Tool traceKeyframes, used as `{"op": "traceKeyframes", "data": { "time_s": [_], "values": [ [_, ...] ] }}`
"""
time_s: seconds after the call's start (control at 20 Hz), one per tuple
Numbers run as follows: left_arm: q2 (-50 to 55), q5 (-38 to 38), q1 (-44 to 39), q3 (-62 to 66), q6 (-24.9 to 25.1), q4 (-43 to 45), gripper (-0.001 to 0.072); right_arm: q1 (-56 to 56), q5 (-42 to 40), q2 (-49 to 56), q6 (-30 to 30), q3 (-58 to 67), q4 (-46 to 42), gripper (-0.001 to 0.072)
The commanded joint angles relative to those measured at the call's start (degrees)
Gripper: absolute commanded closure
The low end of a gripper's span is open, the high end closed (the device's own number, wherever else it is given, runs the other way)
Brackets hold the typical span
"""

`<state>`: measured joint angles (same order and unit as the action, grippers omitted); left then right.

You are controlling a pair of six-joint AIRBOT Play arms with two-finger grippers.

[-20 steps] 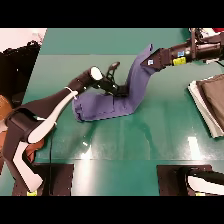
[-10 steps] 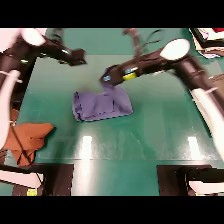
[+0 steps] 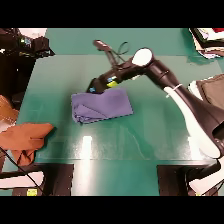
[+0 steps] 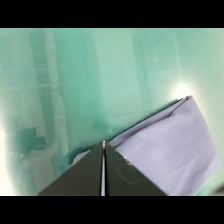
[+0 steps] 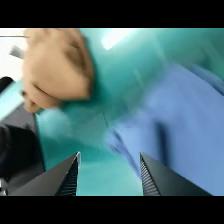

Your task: Fold the shirts.

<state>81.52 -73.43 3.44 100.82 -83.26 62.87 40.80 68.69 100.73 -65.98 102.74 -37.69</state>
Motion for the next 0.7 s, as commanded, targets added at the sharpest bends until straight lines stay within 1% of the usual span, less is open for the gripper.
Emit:
{"op": "traceKeyframes", "data": {
  "time_s": [0.0, 0.1, 0.15, 0.2, 0.25, 0.45, 0.65],
  "values": [
    [-0.39, -2.03, 0.13, 0.04, 0.79, -0.31, 0.0681, -9.64, 3.48, -2.99, -1.62, -8.5, -0.11, 0.029],
    [-0.39, -2.23, 0.11, -0.17, 0.81, -0.46, 0.0681, -16.0, 3.23, -4.74, -1.7, -15.34, -1.31, 0.0284],
    [-0.39, -2.08, 0.11, -0.42, 0.79, -0.55, 0.0681, -18.93, 3.39, -5.05, -1.7, -18.1, -1.42, 0.0253],
    [-0.33, -2.05, 0.11, -0.39, 0.79, -0.52, 0.0681, -21.64, 3.78, -5.03, -1.7, -20.61, -1.18, 0.0175],
    [-0.33, -1.99, 0.11, -0.39, 0.79, -0.52, 0.0681, -23.87, 3.48, -5.03, -1.7, -22.97, -1.31, 0.012],
    [-0.33, -1.42, 0.11, -0.39, 0.79, -0.57, 0.0681, -27.1, -0.48, -3.91, -1.66, -29.7, -1.2, 0.012],
    [-0.33, -0.46, 0.11, -0.39, 0.79, -0.57, 0.0681, -24.06, -0.39, 0.7, -1.66, -28.92, 1.42, 0.0121]
  ]
}}
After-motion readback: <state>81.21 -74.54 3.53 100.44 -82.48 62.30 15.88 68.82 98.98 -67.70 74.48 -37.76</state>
